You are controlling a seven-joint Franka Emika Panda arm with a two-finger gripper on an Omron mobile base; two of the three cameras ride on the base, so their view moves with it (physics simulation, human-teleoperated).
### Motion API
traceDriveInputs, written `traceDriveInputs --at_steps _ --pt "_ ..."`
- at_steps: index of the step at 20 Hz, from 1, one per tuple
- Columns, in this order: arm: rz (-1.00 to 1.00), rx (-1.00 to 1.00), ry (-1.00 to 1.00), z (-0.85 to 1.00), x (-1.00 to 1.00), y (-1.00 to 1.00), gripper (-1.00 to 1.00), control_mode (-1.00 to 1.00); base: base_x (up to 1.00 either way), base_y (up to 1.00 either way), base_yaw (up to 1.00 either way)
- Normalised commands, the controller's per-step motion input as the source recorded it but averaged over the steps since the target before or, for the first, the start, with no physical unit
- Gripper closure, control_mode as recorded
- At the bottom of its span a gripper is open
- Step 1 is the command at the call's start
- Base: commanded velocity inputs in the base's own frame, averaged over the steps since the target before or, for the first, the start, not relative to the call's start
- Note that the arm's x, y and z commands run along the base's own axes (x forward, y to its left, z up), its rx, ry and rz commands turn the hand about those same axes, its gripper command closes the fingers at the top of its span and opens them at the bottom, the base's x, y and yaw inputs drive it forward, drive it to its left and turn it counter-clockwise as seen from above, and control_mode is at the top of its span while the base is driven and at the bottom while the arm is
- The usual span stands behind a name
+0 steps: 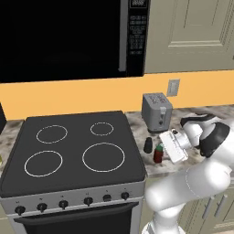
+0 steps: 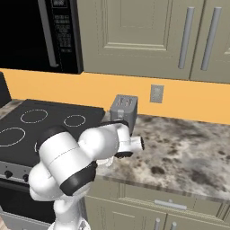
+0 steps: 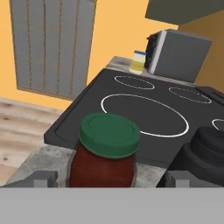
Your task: Collect the paprika, mayonnaise, and shaker from the cabinet and place them next to the stove.
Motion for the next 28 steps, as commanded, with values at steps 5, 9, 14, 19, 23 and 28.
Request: traceDriveInputs --at_steps 5,9,14,19,23,28 --pt "0.00 0.00 0.00 0.29 -0.19 -0.33 -1.00 -1.00 0.00 0.00 0.00" --pt "0.00 0.00 -0.03 0.44 -0.36 -0.27 -1.00 -1.00 0.00 0.00 0.00" --pt "-0.02 0.00 -0.09 0.58 -0.65 -0.04 -1.00 -1.00 0.00 0.00 0.00" --pt "-0.05 0.00 -0.09 0.59 -0.73 0.11 -1.00 -1.00 0.00 0.00 0.00" --pt "-0.05 0.00 -0.05 0.54 -0.63 0.45 -1.00 -1.00 0.00 0.00 0.00" --pt "-0.03 -0.05 0.00 0.46 -0.38 0.72 -1.00 -1.00 0.00 0.00 0.00"
